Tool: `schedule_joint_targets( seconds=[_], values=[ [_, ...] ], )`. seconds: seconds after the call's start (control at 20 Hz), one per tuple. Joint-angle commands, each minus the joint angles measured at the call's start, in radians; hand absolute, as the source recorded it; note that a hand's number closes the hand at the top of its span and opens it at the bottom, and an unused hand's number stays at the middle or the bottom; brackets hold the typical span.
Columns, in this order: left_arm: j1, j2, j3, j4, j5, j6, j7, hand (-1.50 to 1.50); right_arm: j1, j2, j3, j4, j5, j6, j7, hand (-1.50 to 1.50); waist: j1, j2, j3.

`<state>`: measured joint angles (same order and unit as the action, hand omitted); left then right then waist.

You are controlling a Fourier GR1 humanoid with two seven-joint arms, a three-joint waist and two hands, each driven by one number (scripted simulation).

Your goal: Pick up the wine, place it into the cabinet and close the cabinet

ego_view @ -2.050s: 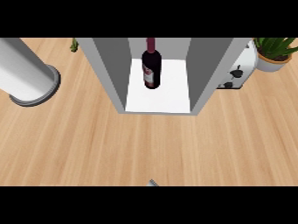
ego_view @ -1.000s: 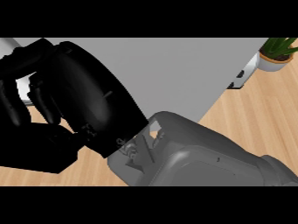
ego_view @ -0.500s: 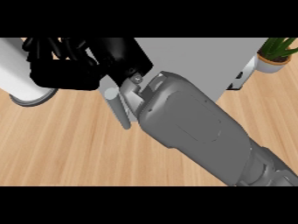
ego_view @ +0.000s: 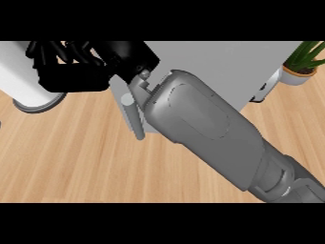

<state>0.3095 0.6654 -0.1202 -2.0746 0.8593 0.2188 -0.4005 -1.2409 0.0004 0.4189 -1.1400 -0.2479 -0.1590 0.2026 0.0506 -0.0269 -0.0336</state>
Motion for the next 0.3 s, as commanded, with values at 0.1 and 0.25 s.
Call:
schedule_joint_targets(
  seconds=[0.1, 0.25],
  values=[
    [-0.007, -0.003, 0.012, 0.017, -0.008, -0.005, -0.004, -1.50, 0.035, -0.118, -0.068, 0.161, 0.052, -0.021, -0.051, 1.50, -0.031, 0.042, 0.032],
    [-0.034, -0.015, 0.002, -0.017, -0.003, 0.024, 0.013, -1.50, 0.029, -0.120, -0.075, 0.197, 0.040, 0.005, -0.076, 1.50, -0.033, 0.046, 0.033]
  ],
)
